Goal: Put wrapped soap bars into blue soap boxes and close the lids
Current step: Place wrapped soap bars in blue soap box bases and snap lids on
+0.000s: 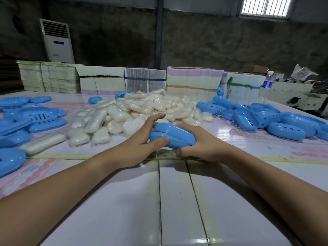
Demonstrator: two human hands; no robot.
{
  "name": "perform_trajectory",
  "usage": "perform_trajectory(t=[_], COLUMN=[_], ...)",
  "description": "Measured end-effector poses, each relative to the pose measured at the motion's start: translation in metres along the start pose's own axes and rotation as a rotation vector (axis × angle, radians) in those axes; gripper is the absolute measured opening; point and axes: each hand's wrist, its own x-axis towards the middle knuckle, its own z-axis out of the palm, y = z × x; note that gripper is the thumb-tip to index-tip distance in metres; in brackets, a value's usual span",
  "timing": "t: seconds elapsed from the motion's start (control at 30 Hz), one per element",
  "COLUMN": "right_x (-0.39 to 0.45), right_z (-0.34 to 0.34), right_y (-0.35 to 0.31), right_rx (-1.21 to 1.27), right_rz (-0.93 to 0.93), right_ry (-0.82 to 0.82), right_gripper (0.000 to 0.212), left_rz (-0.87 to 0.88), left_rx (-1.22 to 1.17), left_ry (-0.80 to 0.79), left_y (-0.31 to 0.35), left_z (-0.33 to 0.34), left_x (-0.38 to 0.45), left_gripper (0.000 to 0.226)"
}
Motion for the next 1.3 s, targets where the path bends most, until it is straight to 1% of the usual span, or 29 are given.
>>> perform_trajectory(t=[0.07,0.13,0.23,0.3,0.37,0.43,0.57,0.63,0.7,0.8,0.97,1.03,1.1,1.17,1.3], right_x=[0.000,0.001,0.002,0.002,0.000,-0.002,-0.003,-0.001,0.000,-0.001,-0.003,-0.003,-0.004,-0.004,-0.004], right_z=[0.001,0.003,0.005,0.005,0.002,0.000,-0.001,0.001,0.000,-0.001,-0.004,-0.006,-0.006,-0.005,-0.006], right_y=[-0.001,-0.002,-0.004,-0.004,-0.004,-0.004,-0.003,-0.003,-0.002,-0.001,-0.002,-0.003,-0.004,-0.005,-0.006], right_rx=[0.006,0.020,0.037,0.047,0.053,0.055,0.025,-0.025,-0.054,-0.086,-0.150,-0.202,-0.230,-0.223,-0.232], right_rz=[-0.005,0.001,0.009,0.003,-0.014,-0.025,-0.027,-0.036,-0.042,-0.037,-0.052,-0.072,-0.076,-0.063,-0.086], right_ry=[-0.028,-0.021,0.001,0.005,0.008,0.025,0.055,0.066,0.077,0.088,0.213,0.213,0.204,0.197,0.224], right_gripper=[0.051,0.048,0.034,0.027,0.030,0.038,0.049,0.049,0.047,0.043,0.045,0.046,0.044,0.042,0.042], left_rz=[0.022,0.040,0.091,0.099,0.098,0.113,0.136,0.132,0.142,0.156,0.142,0.114,0.105,0.122,0.158], left_rx=[0.006,0.017,0.047,0.064,0.130,0.242,0.429,0.511,0.569,0.560,0.483,0.436,0.434,0.473,0.477], left_ry=[-0.033,-0.011,0.012,0.002,-0.027,-0.045,0.010,0.046,0.073,0.095,0.167,0.159,0.161,0.180,0.207], left_y=[0.000,-0.001,0.001,0.002,0.002,0.001,0.000,0.000,0.002,0.001,-0.006,-0.007,-0.009,-0.011,-0.010], left_z=[0.002,0.003,0.001,-0.001,-0.004,-0.006,-0.008,-0.009,-0.010,-0.009,-0.007,-0.006,-0.006,-0.008,-0.009], left_x=[0.000,0.000,0.001,0.002,0.001,0.000,-0.002,-0.001,-0.001,0.000,0.003,0.003,0.004,0.004,0.004], left_gripper=[0.055,0.047,0.033,0.032,0.038,0.045,0.045,0.043,0.046,0.047,0.044,0.047,0.045,0.039,0.038])
